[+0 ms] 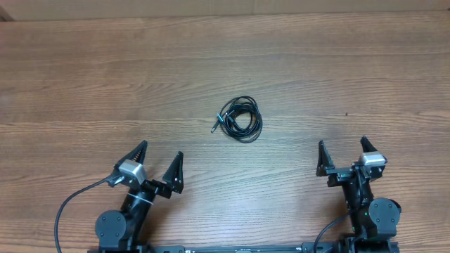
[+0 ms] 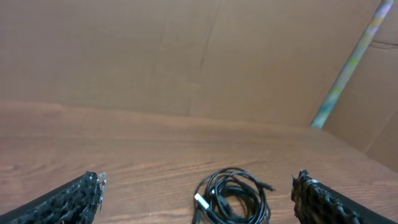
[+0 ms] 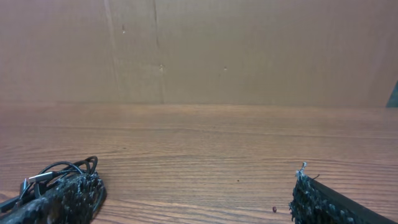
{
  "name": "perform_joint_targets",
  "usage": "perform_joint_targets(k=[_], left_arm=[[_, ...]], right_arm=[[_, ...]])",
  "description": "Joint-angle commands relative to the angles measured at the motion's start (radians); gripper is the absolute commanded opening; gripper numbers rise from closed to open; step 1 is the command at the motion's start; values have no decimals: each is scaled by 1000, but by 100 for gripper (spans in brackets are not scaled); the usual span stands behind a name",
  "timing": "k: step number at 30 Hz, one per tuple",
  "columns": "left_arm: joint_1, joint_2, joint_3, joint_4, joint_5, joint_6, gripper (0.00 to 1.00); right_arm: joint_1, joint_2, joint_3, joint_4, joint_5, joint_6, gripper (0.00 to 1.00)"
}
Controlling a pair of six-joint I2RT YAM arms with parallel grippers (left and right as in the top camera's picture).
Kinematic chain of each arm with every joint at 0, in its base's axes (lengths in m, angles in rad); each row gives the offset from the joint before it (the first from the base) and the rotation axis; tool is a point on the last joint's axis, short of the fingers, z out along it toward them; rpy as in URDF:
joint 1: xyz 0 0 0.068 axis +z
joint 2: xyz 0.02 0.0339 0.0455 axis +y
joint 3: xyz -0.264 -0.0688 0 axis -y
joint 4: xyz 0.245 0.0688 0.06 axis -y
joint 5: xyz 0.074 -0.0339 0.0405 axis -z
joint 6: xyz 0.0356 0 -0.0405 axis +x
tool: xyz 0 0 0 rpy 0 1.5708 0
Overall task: Untangle cables
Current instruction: 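Raise the left gripper and move it forward toward the cable bundle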
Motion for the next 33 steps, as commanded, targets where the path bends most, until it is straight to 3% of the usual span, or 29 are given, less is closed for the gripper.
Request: perform_joint_targets(k=[1, 11, 22, 27, 33], left_arm=[[0, -9, 54, -1, 21, -8, 99], [0, -9, 199, -171, 22, 10, 100], [0, 74, 573, -435, 19, 85, 100], [0, 303, 850, -658, 79, 111, 100], [0, 684, 1269, -1103, 116, 247, 100]], right_arm=[[5, -11, -10, 5, 3, -1, 100], [5, -11, -10, 5, 3, -1, 100], [5, -11, -10, 5, 3, -1, 100], [5, -11, -10, 5, 3, -2, 100], [5, -11, -10, 5, 3, -2, 100]])
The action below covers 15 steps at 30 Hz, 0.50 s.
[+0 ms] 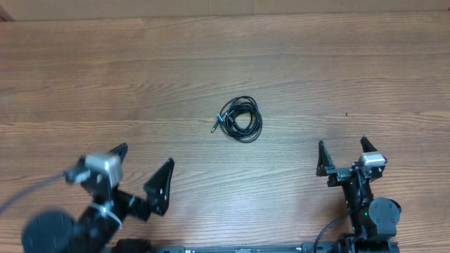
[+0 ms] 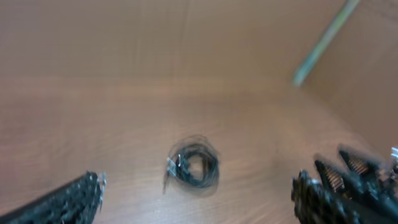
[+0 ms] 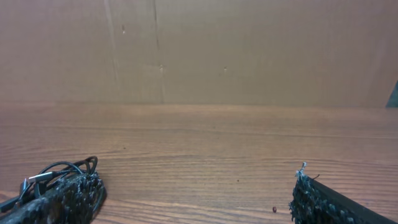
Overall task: Untangle cables
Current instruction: 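Raise the left gripper and move it forward toward the cable bundle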
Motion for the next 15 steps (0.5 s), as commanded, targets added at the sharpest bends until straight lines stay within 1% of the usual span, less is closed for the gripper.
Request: perform_joint_targets(k=[1, 3, 4, 6, 8, 10, 12, 15], left_arm=[[0, 224, 245, -191, 38, 134, 100], [0, 334, 366, -315, 47, 145, 100], [0, 378, 413, -354, 75, 143, 99], [0, 454, 489, -414, 171, 108, 100], [0, 494, 518, -451, 245, 93, 100], [0, 518, 522, -455, 289, 109, 100], [0, 534, 522, -454, 275, 115, 100], [0, 549, 529, -442, 233, 62, 100]], right_arm=[[5, -11, -10, 5, 3, -2, 100], [5, -11, -10, 5, 3, -2, 100], [5, -11, -10, 5, 3, -2, 100], [5, -11, -10, 5, 3, -2, 100], [5, -11, -10, 5, 3, -2, 100], [5, -11, -10, 5, 3, -2, 100], [5, -11, -10, 5, 3, -2, 100], [5, -11, -10, 5, 3, -2, 100]])
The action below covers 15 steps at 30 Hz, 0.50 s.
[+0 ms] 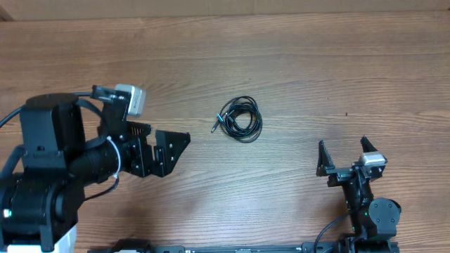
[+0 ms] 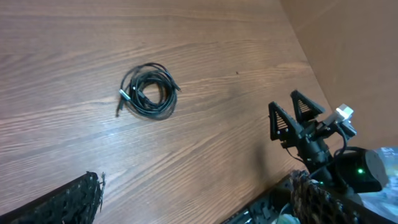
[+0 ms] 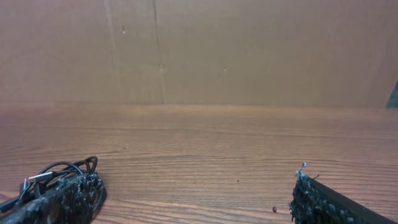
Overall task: Untangle cables
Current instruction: 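Raise the left gripper and move it forward toward the cable bundle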
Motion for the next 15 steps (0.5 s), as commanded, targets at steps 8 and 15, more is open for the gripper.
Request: perform_joint_targets(k=[8, 15], left_arm=[[-10, 135, 259, -156, -127, -40, 100], [-135, 277, 430, -309, -448, -186, 100]], right_arm=[[5, -11, -10, 4, 3, -1, 100], [5, -11, -10, 4, 3, -1, 100]])
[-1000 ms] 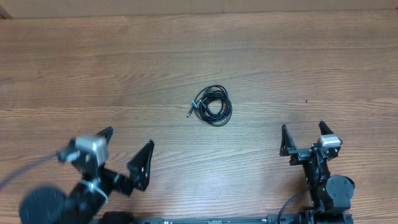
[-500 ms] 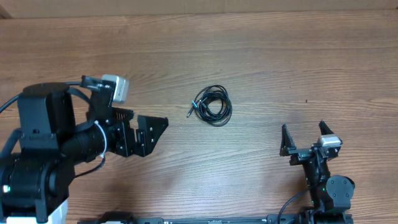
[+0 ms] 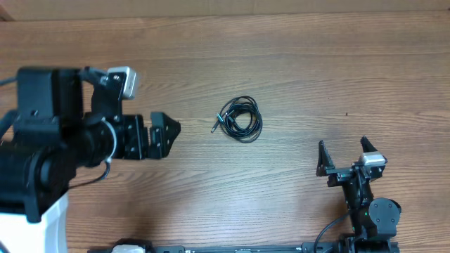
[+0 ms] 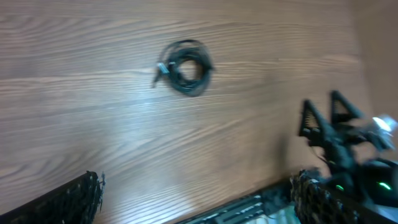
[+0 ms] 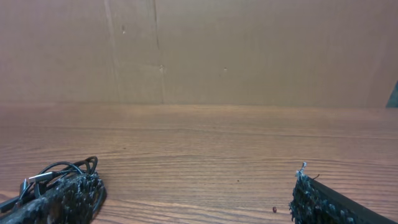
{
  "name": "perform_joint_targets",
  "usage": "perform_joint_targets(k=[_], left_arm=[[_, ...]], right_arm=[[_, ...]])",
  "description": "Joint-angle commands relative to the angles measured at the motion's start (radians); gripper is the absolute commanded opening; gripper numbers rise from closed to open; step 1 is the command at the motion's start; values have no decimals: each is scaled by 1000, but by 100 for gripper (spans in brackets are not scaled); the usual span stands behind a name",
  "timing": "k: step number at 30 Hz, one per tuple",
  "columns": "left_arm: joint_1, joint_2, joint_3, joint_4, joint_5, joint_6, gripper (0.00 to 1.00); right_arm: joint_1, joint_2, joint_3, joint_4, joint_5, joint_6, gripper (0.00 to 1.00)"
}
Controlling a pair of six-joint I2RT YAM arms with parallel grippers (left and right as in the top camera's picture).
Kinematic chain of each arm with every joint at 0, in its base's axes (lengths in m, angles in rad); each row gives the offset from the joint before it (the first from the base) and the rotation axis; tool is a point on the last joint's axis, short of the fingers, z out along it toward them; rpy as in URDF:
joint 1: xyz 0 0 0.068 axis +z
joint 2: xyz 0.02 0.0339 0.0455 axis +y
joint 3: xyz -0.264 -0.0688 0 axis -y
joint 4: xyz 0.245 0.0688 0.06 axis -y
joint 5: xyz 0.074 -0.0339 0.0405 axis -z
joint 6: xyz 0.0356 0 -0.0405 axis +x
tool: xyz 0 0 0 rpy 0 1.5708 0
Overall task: Untangle cables
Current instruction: 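Raise the left gripper and move it forward toward the cable bundle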
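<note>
A small black cable coil (image 3: 240,119) with a silver plug end lies tangled on the wooden table (image 3: 295,63). My left gripper (image 3: 151,135) is open and raised high over the table, left of the coil; its wrist view looks down on the coil (image 4: 185,66) from far off, blurred. My right gripper (image 3: 344,156) rests open at the near right edge, well away from the coil. In the right wrist view the coil (image 5: 55,170) shows partly behind the left fingertip (image 5: 68,199). Nothing is held.
A cardboard wall (image 5: 217,50) closes the far side of the table. The left wrist view also shows the right arm (image 4: 341,134) and the base rail at the near edge (image 4: 249,205).
My left arm has shifted a little toward the far left in the overhead view, and its camera has turned, so the coil now sits upper-middle. The right arm and the coil have not moved.
Both grippers rested open at the near edge with the coil on the table between them. Then the left arm was lifted and blurred, then high above the left side looking down. It now hangs there, still open. The right arm stayed parked throughout.
</note>
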Motion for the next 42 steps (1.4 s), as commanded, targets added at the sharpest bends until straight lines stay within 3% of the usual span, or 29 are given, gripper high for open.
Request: perform_joint_targets(k=[1, 42], left_arm=[[-63, 40, 32, -6, -206, -125, 100], [-85, 261, 16, -8, -222, -63, 99]], right_arm=[[5, -11, -10, 4, 3, -2, 100], [5, -11, -10, 4, 3, -1, 100]])
